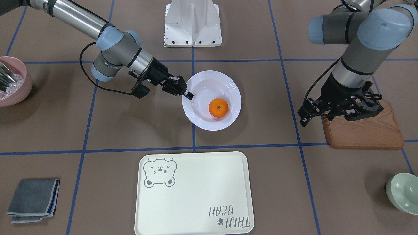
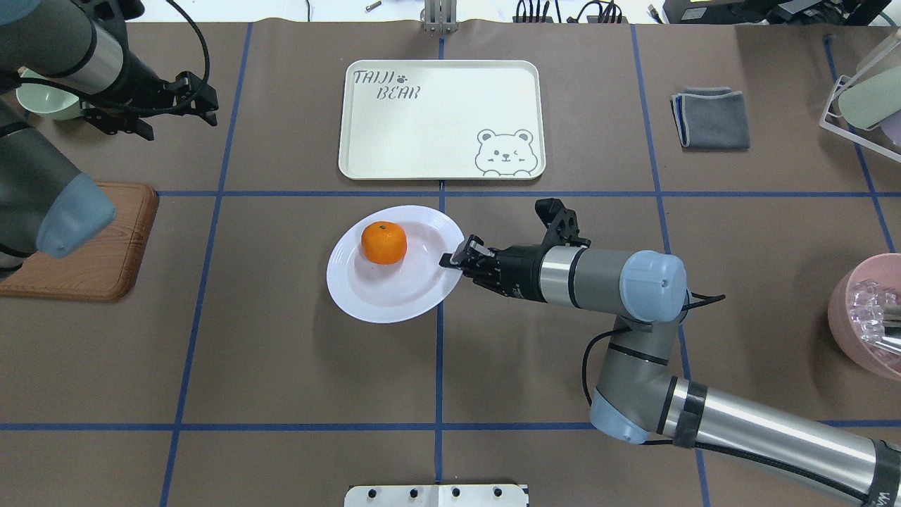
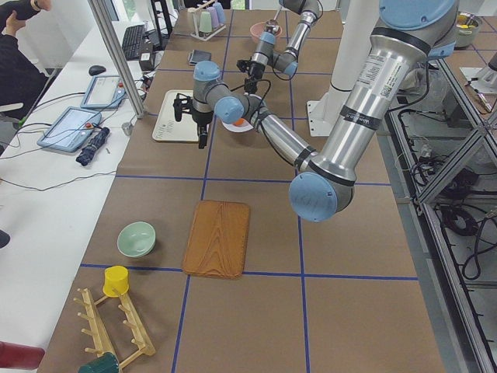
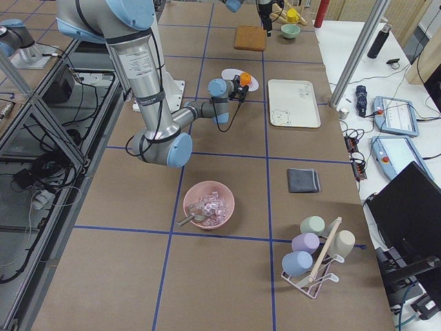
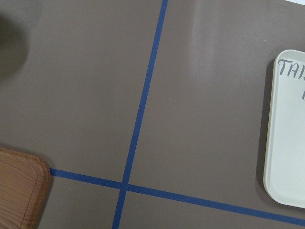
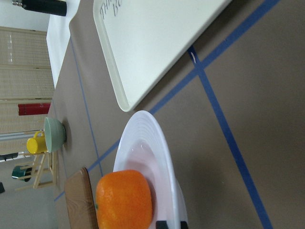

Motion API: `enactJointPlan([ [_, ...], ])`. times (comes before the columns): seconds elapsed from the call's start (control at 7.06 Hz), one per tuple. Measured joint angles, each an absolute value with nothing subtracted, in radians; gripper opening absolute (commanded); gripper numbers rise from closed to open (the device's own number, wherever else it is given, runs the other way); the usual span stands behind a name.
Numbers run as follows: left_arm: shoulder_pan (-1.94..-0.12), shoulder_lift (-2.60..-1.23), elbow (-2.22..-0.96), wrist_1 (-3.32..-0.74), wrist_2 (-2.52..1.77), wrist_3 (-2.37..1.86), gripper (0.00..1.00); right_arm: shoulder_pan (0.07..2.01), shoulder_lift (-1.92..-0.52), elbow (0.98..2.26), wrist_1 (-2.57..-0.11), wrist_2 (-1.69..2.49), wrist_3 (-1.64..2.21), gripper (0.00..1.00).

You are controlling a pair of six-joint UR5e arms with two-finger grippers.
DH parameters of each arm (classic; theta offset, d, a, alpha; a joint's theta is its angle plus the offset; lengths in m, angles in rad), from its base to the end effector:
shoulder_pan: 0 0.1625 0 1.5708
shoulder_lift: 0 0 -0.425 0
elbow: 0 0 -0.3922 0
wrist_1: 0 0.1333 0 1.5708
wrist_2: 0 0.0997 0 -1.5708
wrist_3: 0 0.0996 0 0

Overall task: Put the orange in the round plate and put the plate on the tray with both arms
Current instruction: 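Carry the plate with the right gripper onto the cream bear tray, then release the plate and retract the right arm away from the tray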

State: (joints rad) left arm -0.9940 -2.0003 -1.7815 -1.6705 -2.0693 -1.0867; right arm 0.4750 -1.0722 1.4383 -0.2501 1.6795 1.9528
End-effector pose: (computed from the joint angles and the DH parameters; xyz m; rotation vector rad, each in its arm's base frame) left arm 0.2685 -0.5699 0.3120 0.1368 0.8575 -0.2933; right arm -0.5276 -0.4091 0.2849 -0.0033 -1.7164 0.5493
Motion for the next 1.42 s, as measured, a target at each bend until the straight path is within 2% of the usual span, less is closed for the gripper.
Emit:
enactJointPlan([
  [0.43, -0.992, -2.0, -1.777, -1.67, -2.069, -1.087, 0.98, 0.588, -1.005, 1.386, -0.308, 1.624, 2.008, 0.0],
  [0.99, -0.99, -2.0, -1.775, -1.67, -2.069, -1.088, 0.98, 0.685, -0.781, 1.05, -0.373, 1.597, 2.023, 0.0],
  [1.28, -0.99, -2.0, -1.774, -1.671, -2.069, -1.089, 0.98, 0.688, -0.746, 0.963, -0.377, 1.585, 2.023, 0.0],
  [1.42, -0.988, -2.0, -1.774, -1.671, -2.069, -1.091, 0.98, 0.689, -0.743, 0.948, -0.379, 1.581, 2.022, 0.99],
])
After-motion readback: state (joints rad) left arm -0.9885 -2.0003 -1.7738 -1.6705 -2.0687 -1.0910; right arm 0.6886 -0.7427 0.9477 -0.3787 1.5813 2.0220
